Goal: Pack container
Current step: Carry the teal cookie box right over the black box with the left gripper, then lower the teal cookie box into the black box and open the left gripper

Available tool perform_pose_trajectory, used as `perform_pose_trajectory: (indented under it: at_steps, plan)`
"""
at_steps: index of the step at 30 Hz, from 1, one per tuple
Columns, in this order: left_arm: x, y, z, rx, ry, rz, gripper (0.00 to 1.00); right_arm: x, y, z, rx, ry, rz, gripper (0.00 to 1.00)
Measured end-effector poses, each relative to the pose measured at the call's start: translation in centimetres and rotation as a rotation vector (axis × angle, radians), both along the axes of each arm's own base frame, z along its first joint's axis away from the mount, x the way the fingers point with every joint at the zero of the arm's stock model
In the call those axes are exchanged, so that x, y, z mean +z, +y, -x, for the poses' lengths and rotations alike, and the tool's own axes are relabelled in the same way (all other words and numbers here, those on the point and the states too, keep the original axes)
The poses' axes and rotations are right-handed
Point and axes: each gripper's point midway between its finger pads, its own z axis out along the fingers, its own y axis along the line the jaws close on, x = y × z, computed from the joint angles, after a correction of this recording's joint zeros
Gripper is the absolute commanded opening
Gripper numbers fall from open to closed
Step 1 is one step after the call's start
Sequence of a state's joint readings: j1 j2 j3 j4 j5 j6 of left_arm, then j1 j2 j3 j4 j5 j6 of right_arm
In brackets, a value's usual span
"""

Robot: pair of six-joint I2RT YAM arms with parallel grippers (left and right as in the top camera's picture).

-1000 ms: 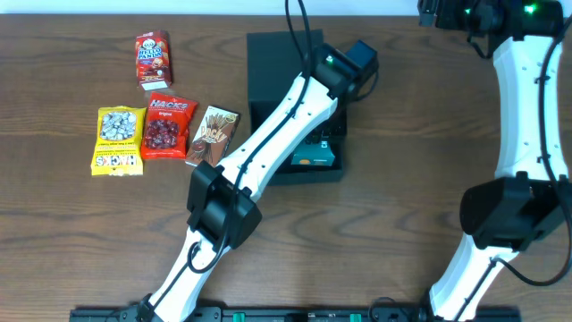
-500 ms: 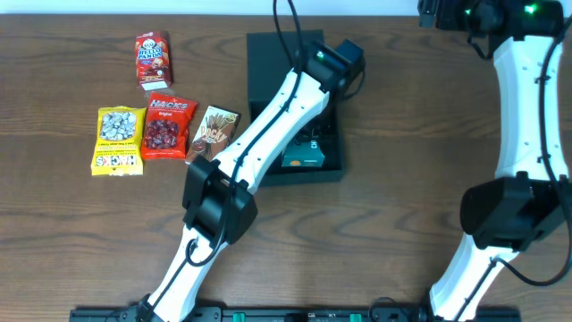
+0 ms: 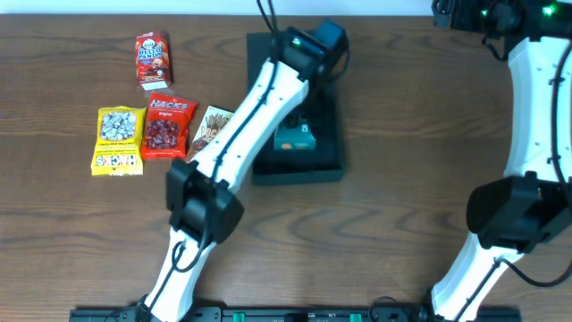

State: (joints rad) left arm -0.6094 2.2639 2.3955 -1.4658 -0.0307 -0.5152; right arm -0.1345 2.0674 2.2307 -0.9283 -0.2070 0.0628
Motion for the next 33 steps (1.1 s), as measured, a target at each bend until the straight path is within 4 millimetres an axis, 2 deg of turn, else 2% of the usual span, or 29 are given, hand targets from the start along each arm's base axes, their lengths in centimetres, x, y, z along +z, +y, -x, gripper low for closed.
perform_pose_trajectory:
  at_steps: [2,4,6,8,14,16,18,22,28,30,33]
  plan:
    - [1.7,0.3,-0.4,-0.005,-0.051,0.016,0.34,0.0,0.1,0.1,0.002,0.003,-0.002,0.99]
    - [3.0,1.2,0.3,-0.007,-0.059,0.004,0.31,-0.2,0.1,0.2,0.003,0.01,-0.004,0.99]
    - [3.7,2.0,1.2,-0.006,-0.039,-0.008,0.26,-0.2,0.2,0.2,0.004,0.013,-0.004,0.99]
    - [4.2,3.0,2.0,0.002,-0.018,-0.022,0.26,-0.2,0.2,0.2,0.004,0.013,-0.004,0.99]
    - [3.8,6.5,4.4,0.041,-0.028,-0.019,0.38,-0.3,0.6,0.3,0.011,0.017,-0.005,0.99]
    - [3.3,7.9,5.8,0.056,-0.027,-0.01,0.39,-0.3,1.0,0.2,0.019,0.017,-0.005,0.99]
    - [2.8,8.6,6.3,0.07,-0.038,0.019,0.39,-0.3,1.6,0.2,0.029,0.017,-0.005,0.99]
    - [2.0,8.1,4.5,0.083,-0.101,0.081,0.4,-0.4,3.0,0.3,0.055,0.026,-0.006,0.99]
    - [0.8,6.0,1.9,0.064,-0.169,0.128,0.41,-0.8,4.6,0.7,0.086,0.046,-0.009,0.99]
    - [-0.3,5.5,1.4,0.06,-0.157,0.123,0.41,-0.8,4.9,0.8,0.091,0.05,-0.009,0.99]
    - [-3.1,4.9,0.6,0.057,-0.119,0.101,0.41,-0.9,5.1,0.8,0.093,0.052,-0.01,0.99]
